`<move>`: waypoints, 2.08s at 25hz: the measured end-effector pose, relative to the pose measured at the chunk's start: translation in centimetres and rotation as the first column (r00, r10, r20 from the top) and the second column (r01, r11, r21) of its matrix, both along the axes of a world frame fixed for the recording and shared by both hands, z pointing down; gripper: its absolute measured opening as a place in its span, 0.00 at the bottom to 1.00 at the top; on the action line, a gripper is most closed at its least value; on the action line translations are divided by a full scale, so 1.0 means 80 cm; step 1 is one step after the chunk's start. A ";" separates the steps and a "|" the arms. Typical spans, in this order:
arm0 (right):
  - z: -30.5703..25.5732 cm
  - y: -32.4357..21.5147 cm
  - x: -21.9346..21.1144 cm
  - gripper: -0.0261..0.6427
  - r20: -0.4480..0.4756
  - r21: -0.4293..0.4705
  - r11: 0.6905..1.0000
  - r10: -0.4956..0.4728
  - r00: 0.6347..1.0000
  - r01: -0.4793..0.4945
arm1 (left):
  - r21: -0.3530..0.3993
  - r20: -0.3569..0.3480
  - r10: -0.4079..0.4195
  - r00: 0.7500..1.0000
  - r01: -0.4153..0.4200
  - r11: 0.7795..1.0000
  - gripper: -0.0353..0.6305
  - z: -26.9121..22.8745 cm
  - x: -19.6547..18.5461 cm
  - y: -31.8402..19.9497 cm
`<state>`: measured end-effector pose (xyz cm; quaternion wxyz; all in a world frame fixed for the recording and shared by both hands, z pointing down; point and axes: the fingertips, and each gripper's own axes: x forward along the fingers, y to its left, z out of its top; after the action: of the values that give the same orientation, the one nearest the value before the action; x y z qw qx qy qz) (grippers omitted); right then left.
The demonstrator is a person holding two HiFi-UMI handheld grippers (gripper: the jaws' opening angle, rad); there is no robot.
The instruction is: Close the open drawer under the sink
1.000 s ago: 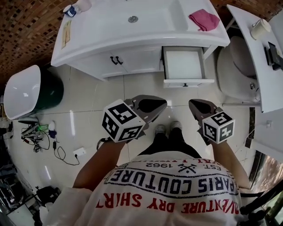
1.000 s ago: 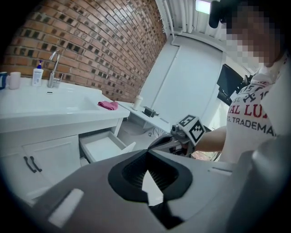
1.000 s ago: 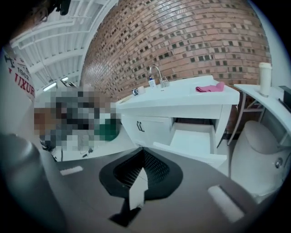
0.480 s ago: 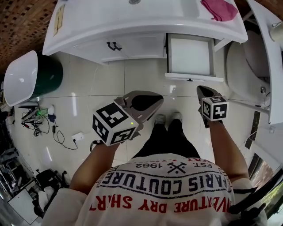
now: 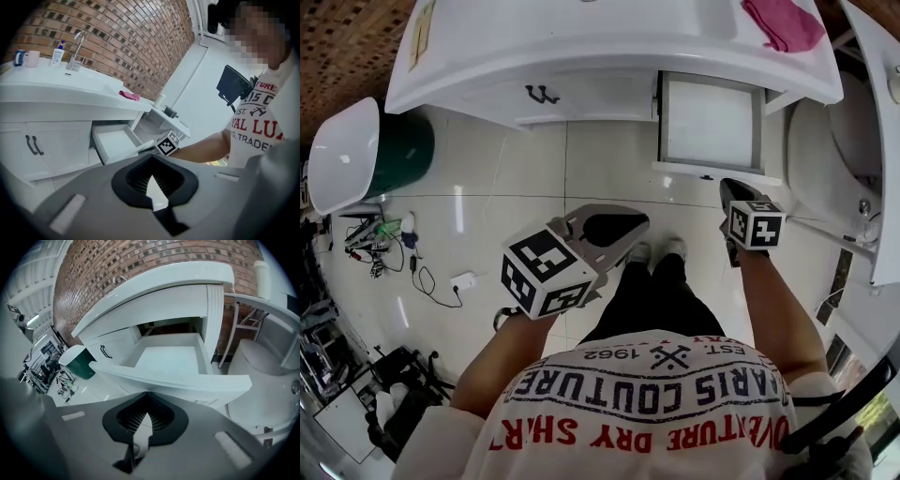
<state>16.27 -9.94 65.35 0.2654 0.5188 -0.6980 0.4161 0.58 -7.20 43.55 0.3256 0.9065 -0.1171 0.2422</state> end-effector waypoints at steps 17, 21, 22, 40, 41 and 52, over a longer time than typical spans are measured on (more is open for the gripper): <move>-0.011 -0.118 0.034 0.05 0.027 0.081 0.994 0.074 0.997 -0.076 | 0.002 0.004 -0.081 0.997 0.081 0.997 0.03 -0.001 0.000 -0.025; -0.013 -0.152 0.042 0.05 0.027 0.090 0.992 0.085 0.996 -0.087 | 0.002 0.030 -0.088 0.996 0.088 0.996 0.03 0.007 -0.006 -0.021; -0.013 -0.161 0.043 0.05 0.023 0.094 0.992 0.083 0.996 -0.085 | 0.002 0.032 -0.092 0.995 0.092 0.996 0.03 0.008 -0.007 -0.022; -0.020 -0.247 0.057 0.05 0.019 0.099 0.988 0.115 0.993 -0.116 | -0.032 0.053 -0.104 0.993 0.106 0.994 0.03 0.023 -0.016 -0.023; -0.021 -0.249 0.058 0.05 0.018 0.094 0.988 0.123 0.992 -0.124 | -0.029 0.055 -0.105 0.993 0.107 0.994 0.03 0.023 -0.018 -0.024; -0.102 -0.199 0.010 0.05 0.133 0.197 0.980 -0.055 0.990 0.028 | 0.016 0.014 -0.087 0.996 0.087 0.996 0.03 -0.004 -0.028 -0.013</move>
<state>17.04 -25.85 57.19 0.1735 0.4977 -0.7625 0.3751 -1.66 -8.20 43.25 0.3279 0.9012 -0.1605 0.2335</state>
